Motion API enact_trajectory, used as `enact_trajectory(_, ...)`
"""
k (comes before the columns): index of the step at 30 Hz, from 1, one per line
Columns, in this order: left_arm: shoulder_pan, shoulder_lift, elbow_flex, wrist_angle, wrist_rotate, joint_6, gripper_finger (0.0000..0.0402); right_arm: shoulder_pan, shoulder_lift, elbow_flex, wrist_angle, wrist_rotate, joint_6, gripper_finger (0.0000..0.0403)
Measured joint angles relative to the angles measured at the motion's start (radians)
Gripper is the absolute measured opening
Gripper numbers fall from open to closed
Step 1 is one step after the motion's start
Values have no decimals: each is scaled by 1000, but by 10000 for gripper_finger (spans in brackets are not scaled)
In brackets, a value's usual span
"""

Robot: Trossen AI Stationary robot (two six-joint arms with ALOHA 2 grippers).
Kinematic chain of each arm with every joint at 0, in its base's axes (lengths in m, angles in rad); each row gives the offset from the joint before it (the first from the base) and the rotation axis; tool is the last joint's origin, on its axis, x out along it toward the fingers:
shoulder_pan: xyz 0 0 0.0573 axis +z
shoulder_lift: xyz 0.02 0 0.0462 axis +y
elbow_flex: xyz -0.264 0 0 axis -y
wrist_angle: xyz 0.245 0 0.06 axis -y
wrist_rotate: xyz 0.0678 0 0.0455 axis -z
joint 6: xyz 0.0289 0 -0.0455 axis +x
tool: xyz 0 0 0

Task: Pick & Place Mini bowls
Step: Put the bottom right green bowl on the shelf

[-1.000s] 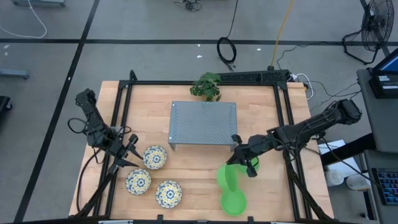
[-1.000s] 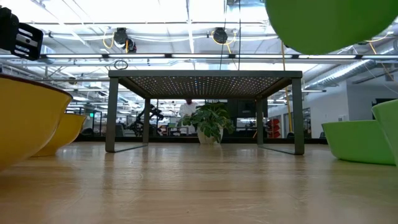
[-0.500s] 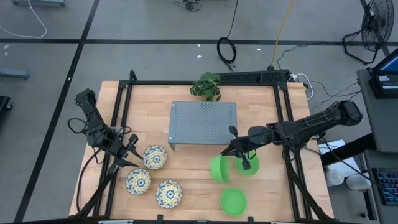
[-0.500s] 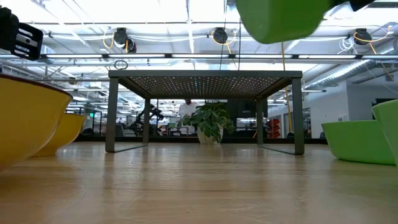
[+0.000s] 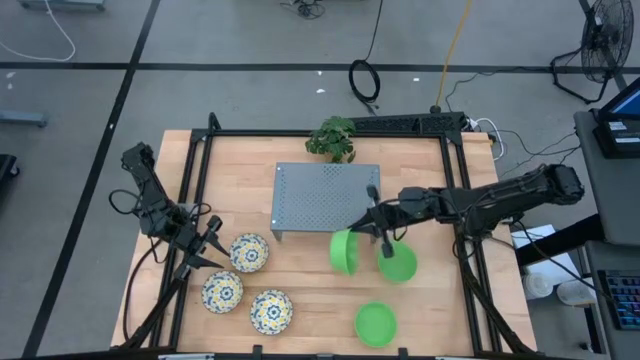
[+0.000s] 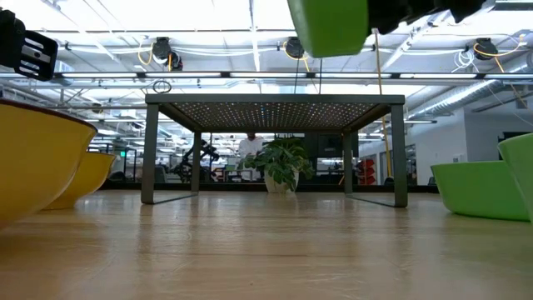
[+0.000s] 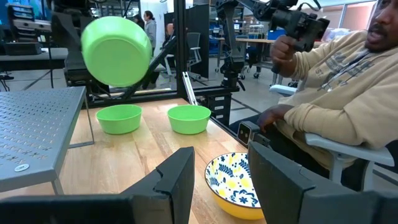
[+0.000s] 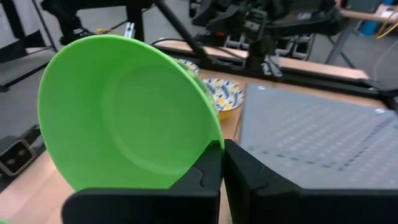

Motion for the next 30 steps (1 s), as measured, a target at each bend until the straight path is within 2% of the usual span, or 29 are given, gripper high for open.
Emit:
enact_trajectory(14, 0, 0, 0, 0, 0, 0, 152, -108, 0, 0, 111, 0, -82, 0)
enact_trajectory(30, 0, 0, 0, 0, 0, 0, 152, -295, 0, 0, 343, 10, -116, 0)
